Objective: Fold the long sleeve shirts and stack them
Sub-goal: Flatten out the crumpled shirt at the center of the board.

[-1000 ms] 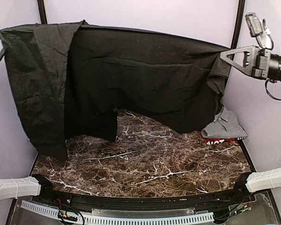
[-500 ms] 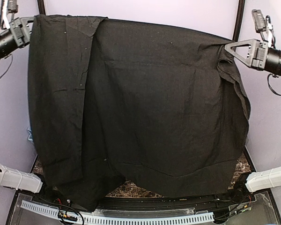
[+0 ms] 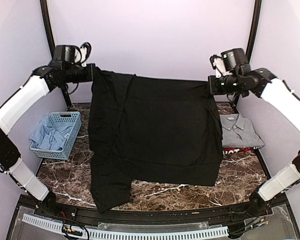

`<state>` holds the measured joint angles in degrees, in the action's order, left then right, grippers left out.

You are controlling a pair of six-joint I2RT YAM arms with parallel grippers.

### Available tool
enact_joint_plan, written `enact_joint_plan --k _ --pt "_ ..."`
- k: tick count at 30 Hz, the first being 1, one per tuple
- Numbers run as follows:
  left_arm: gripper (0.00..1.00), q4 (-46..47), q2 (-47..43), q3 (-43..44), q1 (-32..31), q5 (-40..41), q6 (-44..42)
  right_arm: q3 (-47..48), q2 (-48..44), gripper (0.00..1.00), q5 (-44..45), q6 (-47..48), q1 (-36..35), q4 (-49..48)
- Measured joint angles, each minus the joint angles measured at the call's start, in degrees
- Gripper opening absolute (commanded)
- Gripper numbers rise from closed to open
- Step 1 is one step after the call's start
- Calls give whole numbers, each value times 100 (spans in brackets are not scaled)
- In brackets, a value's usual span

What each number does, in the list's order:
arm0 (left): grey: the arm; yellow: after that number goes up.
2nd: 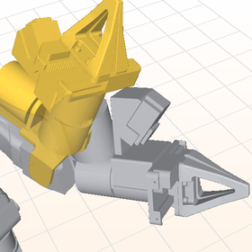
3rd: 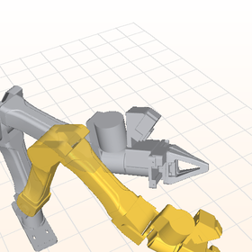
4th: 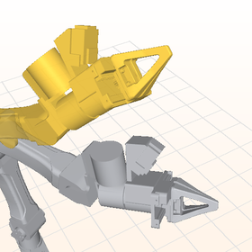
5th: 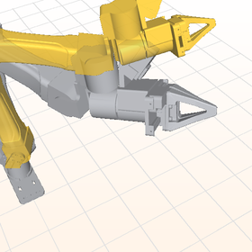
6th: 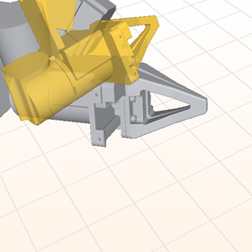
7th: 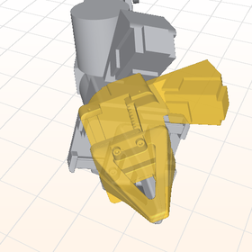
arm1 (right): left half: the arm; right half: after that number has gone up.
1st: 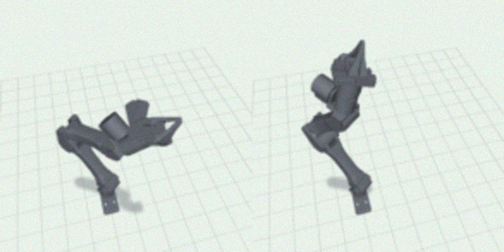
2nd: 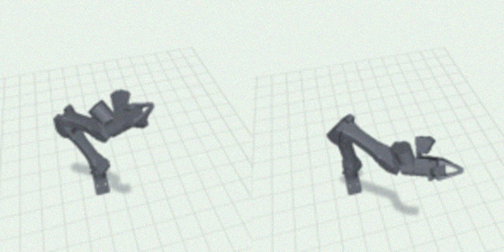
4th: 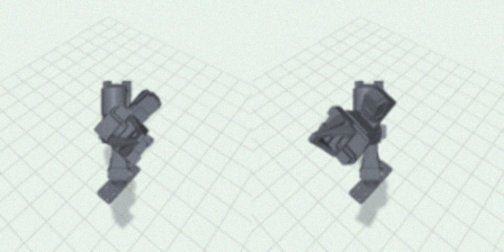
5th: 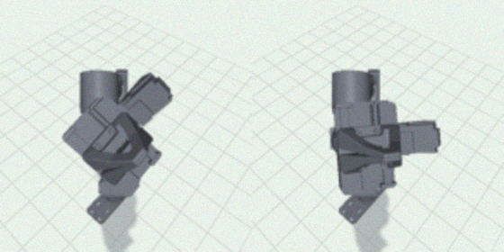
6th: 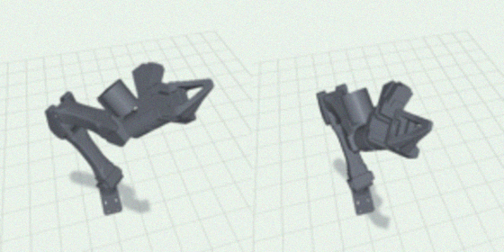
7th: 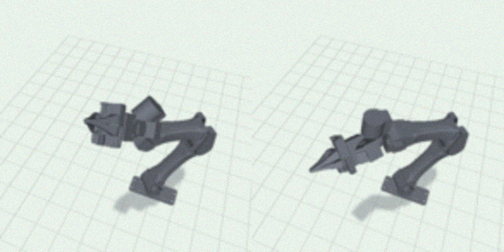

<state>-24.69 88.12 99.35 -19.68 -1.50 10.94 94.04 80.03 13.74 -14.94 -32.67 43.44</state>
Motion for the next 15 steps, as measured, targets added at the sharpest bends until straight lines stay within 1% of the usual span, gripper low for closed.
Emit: enact_joint_plan --k 4,7,11,15 --pt "0 645 457 -1259 74 74 20 -726 984 0 -131 205 553 -619" --pt "0 994 898 -1853 114 133 26 -929 1864 0 -243 426 691 -962" --pt "0 1252 1368 -2072 184 308 26 -739 2820 0 -243 758 717 -1169" --pt "0 1543 1456 -2076 251 555 17 17 3615 0 -107 1099 719 -1213"
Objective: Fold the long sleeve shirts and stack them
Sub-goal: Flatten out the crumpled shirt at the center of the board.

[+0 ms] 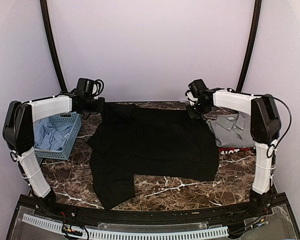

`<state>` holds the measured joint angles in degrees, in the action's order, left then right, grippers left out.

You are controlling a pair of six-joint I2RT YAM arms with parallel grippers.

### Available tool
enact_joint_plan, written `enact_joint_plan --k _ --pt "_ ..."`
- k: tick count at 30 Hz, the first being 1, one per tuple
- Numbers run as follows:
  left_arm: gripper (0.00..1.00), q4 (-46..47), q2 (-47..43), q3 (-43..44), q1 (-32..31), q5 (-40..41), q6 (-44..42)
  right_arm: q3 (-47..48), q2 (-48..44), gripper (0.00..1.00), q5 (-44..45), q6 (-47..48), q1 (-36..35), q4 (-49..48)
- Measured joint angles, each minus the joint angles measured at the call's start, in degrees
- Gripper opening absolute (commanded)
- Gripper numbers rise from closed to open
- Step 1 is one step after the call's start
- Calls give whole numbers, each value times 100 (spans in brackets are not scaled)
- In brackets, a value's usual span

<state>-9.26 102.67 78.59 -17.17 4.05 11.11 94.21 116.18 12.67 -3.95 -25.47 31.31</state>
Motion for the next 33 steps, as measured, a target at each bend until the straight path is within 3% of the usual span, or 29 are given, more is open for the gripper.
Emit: enact_joint_plan --k 10,16,20,26,28,30,33 --pt "0 446 343 435 247 114 -68 1685 1255 2 820 654 -46 -59" --pt "0 485 986 1154 297 271 -199 2500 1856 36 1836 955 -13 116" --pt "4 463 1300 1484 396 487 -264 3213 2297 42 2529 1156 162 232" --pt "28 352 2017 2363 459 629 -350 3606 2463 45 2922 1189 389 308" --pt "40 210 2312 2723 476 686 -365 3101 2162 46 2824 1097 400 243" --pt "61 -2 2664 3200 514 741 -369 2380 1722 46 2562 968 365 118" --pt "71 -365 3117 3880 566 811 -367 1117 872 46 1932 739 214 -114"
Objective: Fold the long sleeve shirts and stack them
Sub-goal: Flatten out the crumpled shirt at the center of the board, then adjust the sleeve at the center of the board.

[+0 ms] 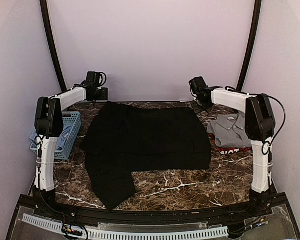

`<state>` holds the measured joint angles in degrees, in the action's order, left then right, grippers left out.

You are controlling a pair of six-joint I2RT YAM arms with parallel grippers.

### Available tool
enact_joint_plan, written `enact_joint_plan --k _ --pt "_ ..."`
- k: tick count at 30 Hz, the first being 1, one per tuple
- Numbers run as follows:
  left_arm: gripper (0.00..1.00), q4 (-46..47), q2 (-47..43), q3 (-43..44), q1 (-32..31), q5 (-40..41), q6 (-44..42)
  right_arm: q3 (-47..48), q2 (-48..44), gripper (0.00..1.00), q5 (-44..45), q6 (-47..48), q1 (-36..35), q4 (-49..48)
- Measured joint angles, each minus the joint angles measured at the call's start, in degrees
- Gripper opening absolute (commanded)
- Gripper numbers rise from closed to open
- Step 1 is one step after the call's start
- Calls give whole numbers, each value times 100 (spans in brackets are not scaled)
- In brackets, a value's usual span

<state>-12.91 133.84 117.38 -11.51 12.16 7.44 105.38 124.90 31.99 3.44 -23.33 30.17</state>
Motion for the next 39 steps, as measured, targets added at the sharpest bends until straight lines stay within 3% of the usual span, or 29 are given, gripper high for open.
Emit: enact_joint_plan --k 4,8,14,20,24,39 --pt "74 -446 164 387 125 92 9 -1187 -894 46 -876 -361 -380 -503" --pt "74 -728 -42 317 208 -72 98 -1768 -1200 46 -1784 -704 -728 -933" --pt "74 -542 -1670 -1781 219 -1091 522 -2378 -1099 45 -2583 -1025 -748 -1220" --pt "78 208 -3541 -4138 129 -1910 1113 -2756 -1088 45 -2699 -1161 -697 -1257" --pt "80 361 -4133 -4909 35 -1961 1296 -2841 -1088 45 -2588 -1200 -638 -1268" --pt "70 -98 -4098 -5270 -341 -669 1322 -3497 -1156 44 -2201 -1235 -39 -1598"
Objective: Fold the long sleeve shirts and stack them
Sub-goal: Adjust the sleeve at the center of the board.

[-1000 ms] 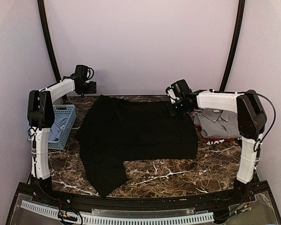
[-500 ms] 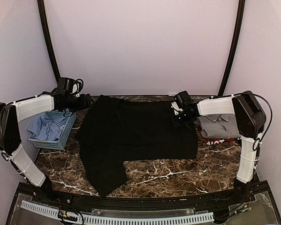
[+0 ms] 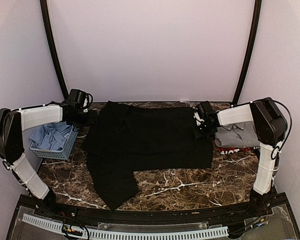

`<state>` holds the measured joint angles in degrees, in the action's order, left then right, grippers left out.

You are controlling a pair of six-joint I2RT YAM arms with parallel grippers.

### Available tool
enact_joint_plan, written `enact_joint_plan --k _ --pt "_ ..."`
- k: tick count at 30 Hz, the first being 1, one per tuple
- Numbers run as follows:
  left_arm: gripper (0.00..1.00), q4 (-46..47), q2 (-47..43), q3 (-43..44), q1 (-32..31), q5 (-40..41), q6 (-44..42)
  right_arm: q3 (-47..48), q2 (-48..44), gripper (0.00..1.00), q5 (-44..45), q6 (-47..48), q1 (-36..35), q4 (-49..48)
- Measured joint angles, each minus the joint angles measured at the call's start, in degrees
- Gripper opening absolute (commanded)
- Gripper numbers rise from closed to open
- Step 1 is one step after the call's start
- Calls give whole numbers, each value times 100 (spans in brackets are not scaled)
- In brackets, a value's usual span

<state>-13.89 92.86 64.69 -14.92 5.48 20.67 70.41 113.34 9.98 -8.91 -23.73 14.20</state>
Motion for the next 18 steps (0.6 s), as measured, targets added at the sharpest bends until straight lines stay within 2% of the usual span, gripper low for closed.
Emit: enact_joint_plan --k 4,8,14,18 --pt "67 -142 280 -9 2 55 2 -11 -11 44 120 2 37 -4" --pt "59 -258 459 -81 2 31 0 -50 -66 44 66 7 59 35" --pt "39 -297 586 -192 2 -79 -4 -92 -210 44 -85 26 61 179" --pt "20 -286 730 -208 2 -149 -15 -94 -245 43 -131 26 59 214"
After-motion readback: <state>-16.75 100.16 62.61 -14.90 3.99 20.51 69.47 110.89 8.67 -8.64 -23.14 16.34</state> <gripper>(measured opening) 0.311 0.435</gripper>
